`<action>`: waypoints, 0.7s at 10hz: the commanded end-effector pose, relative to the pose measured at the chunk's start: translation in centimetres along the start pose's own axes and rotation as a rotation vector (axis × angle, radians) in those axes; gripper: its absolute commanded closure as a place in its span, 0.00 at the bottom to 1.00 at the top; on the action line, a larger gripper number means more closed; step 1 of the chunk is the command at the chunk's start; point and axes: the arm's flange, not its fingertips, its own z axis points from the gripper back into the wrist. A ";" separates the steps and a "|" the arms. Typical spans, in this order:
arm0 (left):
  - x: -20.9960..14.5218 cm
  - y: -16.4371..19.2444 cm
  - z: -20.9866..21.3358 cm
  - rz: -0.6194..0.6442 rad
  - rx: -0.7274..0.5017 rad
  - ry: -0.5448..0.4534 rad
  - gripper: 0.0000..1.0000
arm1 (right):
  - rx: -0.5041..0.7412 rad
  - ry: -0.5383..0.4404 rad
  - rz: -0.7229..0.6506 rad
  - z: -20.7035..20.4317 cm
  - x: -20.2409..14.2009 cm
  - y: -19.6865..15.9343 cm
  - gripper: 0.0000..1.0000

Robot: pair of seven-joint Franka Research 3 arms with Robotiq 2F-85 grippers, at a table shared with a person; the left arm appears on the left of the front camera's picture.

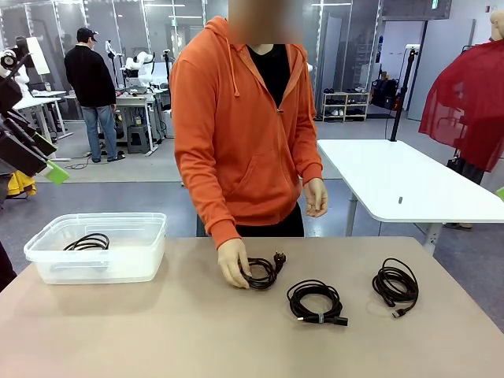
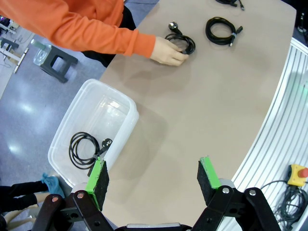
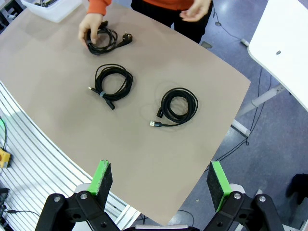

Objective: Organize and store the cables.
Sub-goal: Place the Power Cable into the Organizing box.

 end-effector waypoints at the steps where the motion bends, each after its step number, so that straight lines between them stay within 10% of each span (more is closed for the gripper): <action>1: 0.1 0.0 0.0 0.013 0.005 0.007 0.07 | -0.001 0.000 0.003 0.1 -0.2 0.0 0.00; 7: 0.1 0.0 0.0 0.013 0.005 0.007 0.07 | -0.001 0.000 0.003 0.1 -0.2 0.0 0.00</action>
